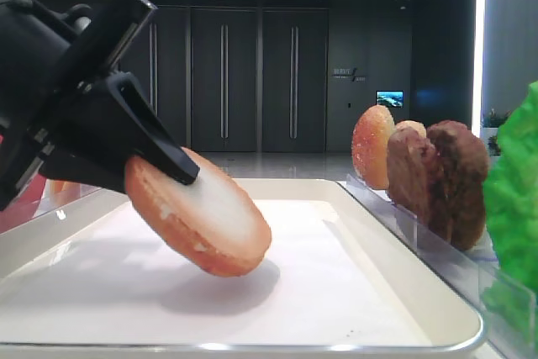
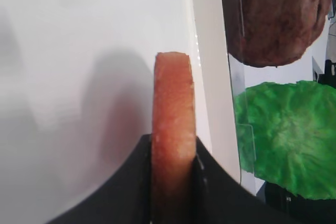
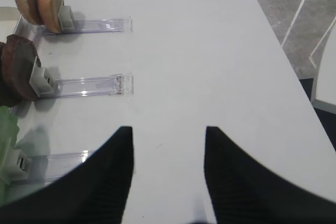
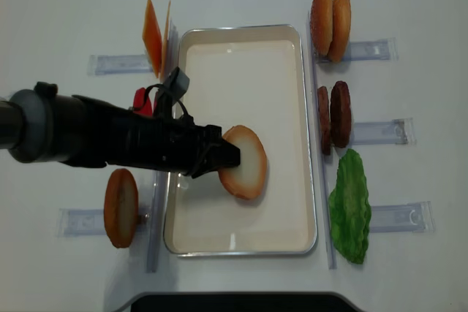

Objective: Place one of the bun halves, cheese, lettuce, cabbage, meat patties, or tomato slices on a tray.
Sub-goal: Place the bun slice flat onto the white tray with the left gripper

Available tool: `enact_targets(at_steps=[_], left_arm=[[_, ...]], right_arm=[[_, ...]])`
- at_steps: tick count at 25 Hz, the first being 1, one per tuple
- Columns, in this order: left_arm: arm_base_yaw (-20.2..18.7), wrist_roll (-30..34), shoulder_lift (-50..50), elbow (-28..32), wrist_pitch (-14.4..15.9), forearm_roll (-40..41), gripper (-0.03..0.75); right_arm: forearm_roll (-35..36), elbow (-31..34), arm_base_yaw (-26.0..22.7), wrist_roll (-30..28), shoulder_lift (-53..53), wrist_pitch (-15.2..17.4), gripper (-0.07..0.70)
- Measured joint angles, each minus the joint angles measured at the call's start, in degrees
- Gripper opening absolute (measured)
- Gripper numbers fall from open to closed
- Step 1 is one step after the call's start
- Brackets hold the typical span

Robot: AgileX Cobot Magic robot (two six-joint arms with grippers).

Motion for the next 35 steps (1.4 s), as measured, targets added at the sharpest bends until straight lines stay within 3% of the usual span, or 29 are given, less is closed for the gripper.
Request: enact_targets(at_steps=[14, 22, 25, 31, 35], left_arm=[[0.0, 1.3, 0.0, 0.0, -0.9, -0.3, 0.127], [0.0, 0.1, 0.0, 0.0, -0.9, 0.2, 0.388], [0.0, -0.8, 0.0, 0.0, -0.9, 1.4, 0.426], [0.0, -9.5, 0.0, -2.2, -0.9, 10.4, 0.437], [0.0, -24.1, 0.0, -6.4, -0.8, 25.6, 0.438]], right_arm=[[0.0, 0.0, 0.0, 0.0, 0.0, 0.0, 0.307], [0.0, 0.0, 0.0, 0.0, 0.0, 0.0, 0.307], [0.0, 0.0, 0.0, 0.0, 0.0, 0.0, 0.307], [0.0, 0.0, 0.0, 0.0, 0.0, 0.0, 0.307], [0.0, 0.0, 0.0, 0.0, 0.0, 0.0, 0.307]])
